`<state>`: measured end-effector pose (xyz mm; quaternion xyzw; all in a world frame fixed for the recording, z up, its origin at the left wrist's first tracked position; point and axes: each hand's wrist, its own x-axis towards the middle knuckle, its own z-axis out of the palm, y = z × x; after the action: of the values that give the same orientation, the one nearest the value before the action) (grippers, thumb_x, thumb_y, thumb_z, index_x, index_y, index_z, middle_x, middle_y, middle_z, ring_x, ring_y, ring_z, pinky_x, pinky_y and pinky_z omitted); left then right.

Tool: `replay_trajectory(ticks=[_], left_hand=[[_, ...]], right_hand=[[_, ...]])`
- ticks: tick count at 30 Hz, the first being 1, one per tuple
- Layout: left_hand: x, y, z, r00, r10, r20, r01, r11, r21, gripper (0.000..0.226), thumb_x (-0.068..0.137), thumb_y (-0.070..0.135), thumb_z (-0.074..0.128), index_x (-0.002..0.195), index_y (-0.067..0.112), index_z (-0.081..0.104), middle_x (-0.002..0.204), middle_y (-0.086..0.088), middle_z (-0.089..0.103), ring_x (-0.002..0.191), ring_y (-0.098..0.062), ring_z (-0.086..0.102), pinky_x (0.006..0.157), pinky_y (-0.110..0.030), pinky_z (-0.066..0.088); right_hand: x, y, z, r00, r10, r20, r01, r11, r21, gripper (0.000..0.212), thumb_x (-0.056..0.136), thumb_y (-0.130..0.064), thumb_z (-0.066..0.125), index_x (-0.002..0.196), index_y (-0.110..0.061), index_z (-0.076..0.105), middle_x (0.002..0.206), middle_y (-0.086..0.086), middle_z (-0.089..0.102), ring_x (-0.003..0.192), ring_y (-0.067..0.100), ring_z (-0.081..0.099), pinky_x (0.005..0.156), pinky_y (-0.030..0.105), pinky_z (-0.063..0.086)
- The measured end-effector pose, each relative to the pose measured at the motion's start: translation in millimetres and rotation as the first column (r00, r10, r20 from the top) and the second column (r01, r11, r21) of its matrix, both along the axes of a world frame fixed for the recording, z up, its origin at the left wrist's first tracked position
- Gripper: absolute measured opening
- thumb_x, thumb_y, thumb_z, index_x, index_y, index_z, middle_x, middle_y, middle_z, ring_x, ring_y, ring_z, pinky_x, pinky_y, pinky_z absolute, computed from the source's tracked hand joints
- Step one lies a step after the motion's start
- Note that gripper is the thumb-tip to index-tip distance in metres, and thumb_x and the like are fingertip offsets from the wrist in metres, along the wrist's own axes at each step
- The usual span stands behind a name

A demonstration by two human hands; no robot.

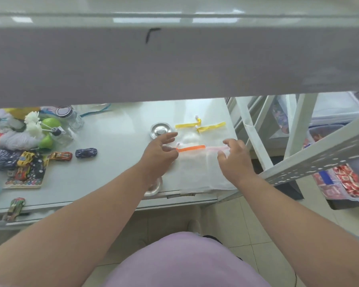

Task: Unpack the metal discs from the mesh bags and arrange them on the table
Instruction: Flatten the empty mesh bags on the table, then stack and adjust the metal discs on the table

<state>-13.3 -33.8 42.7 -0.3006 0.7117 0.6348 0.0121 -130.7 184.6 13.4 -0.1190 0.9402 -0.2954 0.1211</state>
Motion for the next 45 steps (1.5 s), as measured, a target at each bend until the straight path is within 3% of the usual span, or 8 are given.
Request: replay_trajectory(ticks=[5,9,16,24,28,33,37,45], left_hand=[[35,-49,-10,0.995,0.101,0.001,-0.101,0.994,-0.044,0.055,0.094,0.008,0.069,0.142,0.035,0.066,0.125,0.010,0.069,0.114,-0.024,0.074,0.083,-0.029,0.057],[53,-71,-20,0.993,0.118,0.006,-0.118,0.990,-0.080,0.058,0.096,0.013,0.068,0.149,0.036,0.061,0.142,0.006,0.061,0.117,-0.018,0.068,0.069,-0.020,0.053],[61,-90,-38,0.997,0.064,0.048,-0.055,0.984,-0.171,0.060,0.097,0.017,0.068,0.153,0.037,0.057,0.150,0.008,0.056,0.126,-0.014,0.061,0.097,-0.031,0.055],[70,-112,-37,0.996,0.062,0.067,-0.047,0.978,-0.202,0.062,0.097,0.017,0.067,0.154,0.036,0.056,0.153,0.005,0.055,0.127,-0.015,0.061,0.080,-0.024,0.054],[66,-112,-33,0.997,0.029,0.070,-0.014,0.976,-0.216,0.061,0.097,0.017,0.067,0.154,0.036,0.056,0.153,0.005,0.055,0.128,-0.015,0.061,0.088,-0.028,0.054],[51,-94,-34,0.991,-0.087,0.100,0.114,0.943,-0.313,0.057,0.099,0.017,0.065,0.154,0.033,0.056,0.148,0.003,0.057,0.122,-0.016,0.062,0.095,-0.027,0.048],[34,-75,-34,0.979,-0.126,0.163,0.175,0.926,-0.334,0.052,0.096,0.016,0.068,0.146,0.026,0.066,0.135,-0.008,0.065,0.118,-0.024,0.065,0.107,-0.035,0.052],[31,-82,-38,0.948,-0.225,0.225,0.299,0.870,-0.393,0.030,0.091,0.015,0.069,0.119,0.018,0.081,0.137,-0.007,0.058,0.107,-0.023,0.067,0.095,-0.026,0.048]], right_hand=[[7,-76,6,0.922,0.386,-0.031,-0.386,0.922,0.008,0.046,0.097,-0.021,0.064,0.143,-0.013,0.061,0.145,0.010,0.062,0.135,0.030,0.053,0.117,0.041,0.039],[9,-140,6,0.790,0.613,0.004,-0.601,0.774,0.200,0.058,0.100,-0.030,0.054,0.157,-0.023,0.044,0.166,0.004,0.040,0.152,0.026,0.036,0.122,0.047,0.028],[16,-206,-10,0.676,0.731,0.090,-0.651,0.536,0.537,0.066,0.102,-0.034,0.039,0.165,-0.018,0.024,0.176,0.001,0.016,0.160,0.021,0.016,0.121,0.050,0.028],[18,-240,-18,0.670,0.740,0.063,-0.659,0.554,0.509,0.063,0.103,-0.027,0.038,0.165,-0.018,0.025,0.176,0.001,0.015,0.161,0.022,0.015,0.119,0.051,0.028],[20,-223,-11,0.708,0.707,-0.002,-0.624,0.626,0.467,0.065,0.101,-0.025,0.041,0.164,-0.017,0.026,0.175,0.004,0.018,0.161,0.022,0.016,0.120,0.049,0.028],[43,-152,-10,0.809,0.579,-0.105,-0.504,0.774,0.384,0.046,0.097,-0.029,0.048,0.139,-0.017,0.064,0.153,0.009,0.057,0.140,0.030,0.051,0.108,0.049,0.041],[61,-119,-16,0.796,0.599,-0.089,-0.531,0.760,0.374,0.037,0.094,-0.035,0.047,0.124,-0.027,0.067,0.128,-0.005,0.070,0.119,0.027,0.063,0.095,0.044,0.047],[63,-156,-15,0.780,0.625,-0.019,-0.578,0.732,0.360,0.045,0.101,-0.032,0.044,0.144,-0.025,0.055,0.149,-0.006,0.058,0.141,0.019,0.048,0.112,0.053,0.033]])
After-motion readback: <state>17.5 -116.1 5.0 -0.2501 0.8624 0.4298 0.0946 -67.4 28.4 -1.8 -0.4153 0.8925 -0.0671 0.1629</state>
